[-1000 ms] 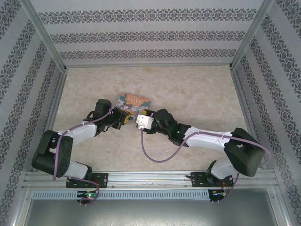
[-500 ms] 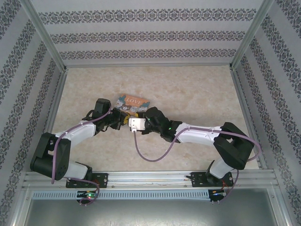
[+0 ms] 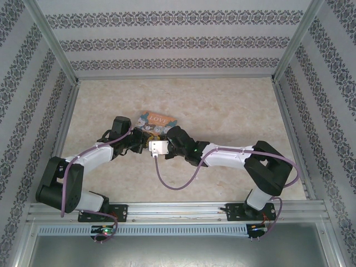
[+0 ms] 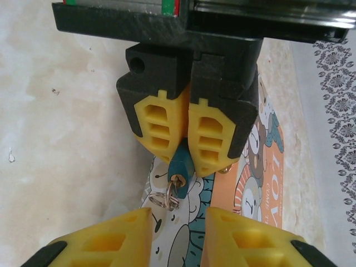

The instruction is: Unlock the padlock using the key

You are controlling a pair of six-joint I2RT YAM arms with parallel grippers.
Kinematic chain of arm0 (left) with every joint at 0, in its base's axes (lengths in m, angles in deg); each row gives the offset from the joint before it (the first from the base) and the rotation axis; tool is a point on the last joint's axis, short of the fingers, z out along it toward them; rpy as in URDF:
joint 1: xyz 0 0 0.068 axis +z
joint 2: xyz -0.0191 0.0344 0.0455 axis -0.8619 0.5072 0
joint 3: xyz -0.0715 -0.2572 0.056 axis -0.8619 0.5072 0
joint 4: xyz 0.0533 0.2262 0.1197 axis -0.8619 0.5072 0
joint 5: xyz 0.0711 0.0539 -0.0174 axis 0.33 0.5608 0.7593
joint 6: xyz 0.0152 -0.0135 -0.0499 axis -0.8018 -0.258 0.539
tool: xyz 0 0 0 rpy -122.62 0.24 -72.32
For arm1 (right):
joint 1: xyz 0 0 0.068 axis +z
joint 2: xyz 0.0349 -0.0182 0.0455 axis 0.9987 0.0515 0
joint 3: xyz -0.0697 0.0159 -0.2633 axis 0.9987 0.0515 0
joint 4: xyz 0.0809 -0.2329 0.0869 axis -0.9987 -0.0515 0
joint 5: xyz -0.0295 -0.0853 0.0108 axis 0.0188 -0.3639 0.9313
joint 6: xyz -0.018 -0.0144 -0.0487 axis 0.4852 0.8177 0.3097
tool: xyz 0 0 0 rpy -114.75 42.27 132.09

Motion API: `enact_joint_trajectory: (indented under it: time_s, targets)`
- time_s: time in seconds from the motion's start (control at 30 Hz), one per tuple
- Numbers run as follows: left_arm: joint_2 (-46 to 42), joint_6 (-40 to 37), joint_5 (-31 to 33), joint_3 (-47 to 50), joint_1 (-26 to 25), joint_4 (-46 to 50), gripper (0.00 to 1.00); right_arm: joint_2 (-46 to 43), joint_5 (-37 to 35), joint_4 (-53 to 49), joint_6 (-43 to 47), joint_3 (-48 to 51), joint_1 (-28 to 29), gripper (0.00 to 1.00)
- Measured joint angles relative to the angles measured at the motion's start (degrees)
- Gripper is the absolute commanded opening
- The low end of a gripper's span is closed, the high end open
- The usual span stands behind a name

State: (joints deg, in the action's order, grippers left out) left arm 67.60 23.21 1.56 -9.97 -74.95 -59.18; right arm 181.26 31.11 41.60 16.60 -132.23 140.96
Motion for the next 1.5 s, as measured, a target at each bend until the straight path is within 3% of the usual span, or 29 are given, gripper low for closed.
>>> enact_joint_trajectory:
  time_s: [1.17, 1.5]
  targets:
    - [0.02, 0.52, 1.46, 0.07, 0.00, -1.20, 0.00, 4.02, -2.10, 0.55, -0.26, -2.62, 0.72, 0.06]
    - [0.02, 1.49, 3.02, 0.57, 0.00, -2.91, 0.00, 4.90, -2.89, 2.47, -6.27, -2.75, 0.72, 0.00]
